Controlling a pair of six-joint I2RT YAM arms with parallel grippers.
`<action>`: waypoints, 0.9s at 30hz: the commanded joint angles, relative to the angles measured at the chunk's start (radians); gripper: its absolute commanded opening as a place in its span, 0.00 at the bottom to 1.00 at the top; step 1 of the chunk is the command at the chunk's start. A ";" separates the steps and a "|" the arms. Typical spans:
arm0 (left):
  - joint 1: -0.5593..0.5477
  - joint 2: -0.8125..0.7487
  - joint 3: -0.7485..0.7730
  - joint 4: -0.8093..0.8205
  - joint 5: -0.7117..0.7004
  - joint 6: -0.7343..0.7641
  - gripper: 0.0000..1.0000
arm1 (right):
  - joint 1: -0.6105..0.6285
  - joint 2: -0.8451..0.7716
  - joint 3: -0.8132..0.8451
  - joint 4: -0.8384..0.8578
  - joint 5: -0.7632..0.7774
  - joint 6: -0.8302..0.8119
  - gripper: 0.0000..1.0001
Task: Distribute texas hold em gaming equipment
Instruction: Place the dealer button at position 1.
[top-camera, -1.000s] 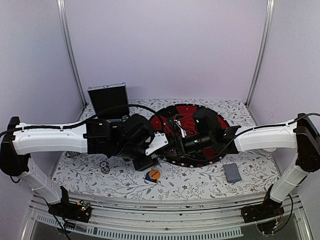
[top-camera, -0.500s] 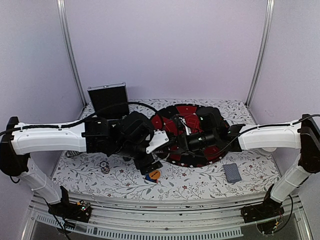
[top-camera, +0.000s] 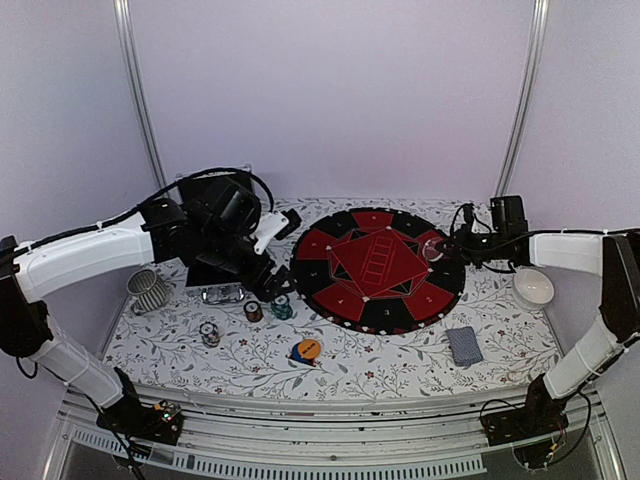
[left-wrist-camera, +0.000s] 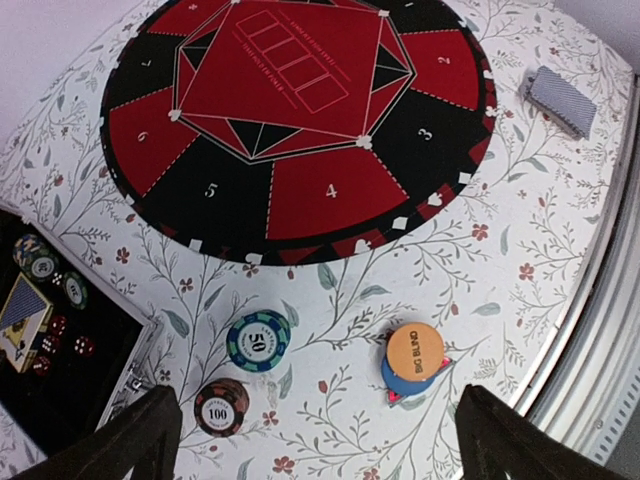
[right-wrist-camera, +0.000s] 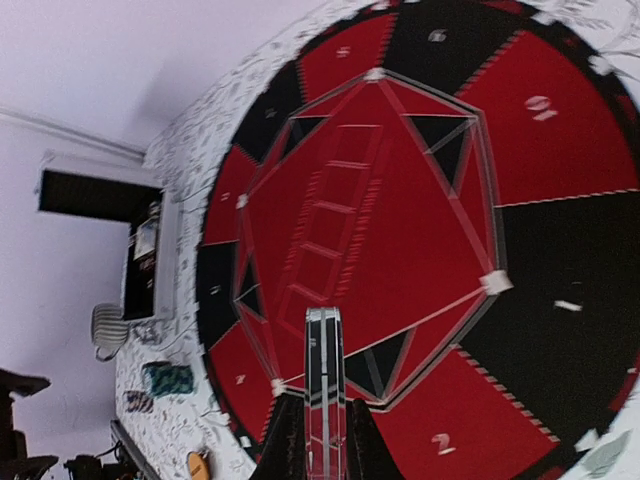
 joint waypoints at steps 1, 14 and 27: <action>0.032 -0.035 -0.053 0.017 0.065 -0.019 0.98 | -0.122 0.145 0.058 -0.049 0.001 -0.076 0.02; 0.061 -0.094 -0.171 0.118 0.018 -0.004 0.98 | -0.220 0.378 0.161 -0.125 -0.017 -0.116 0.13; 0.065 -0.101 -0.168 0.114 0.031 -0.003 0.98 | -0.205 0.282 0.307 -0.362 0.300 -0.195 0.75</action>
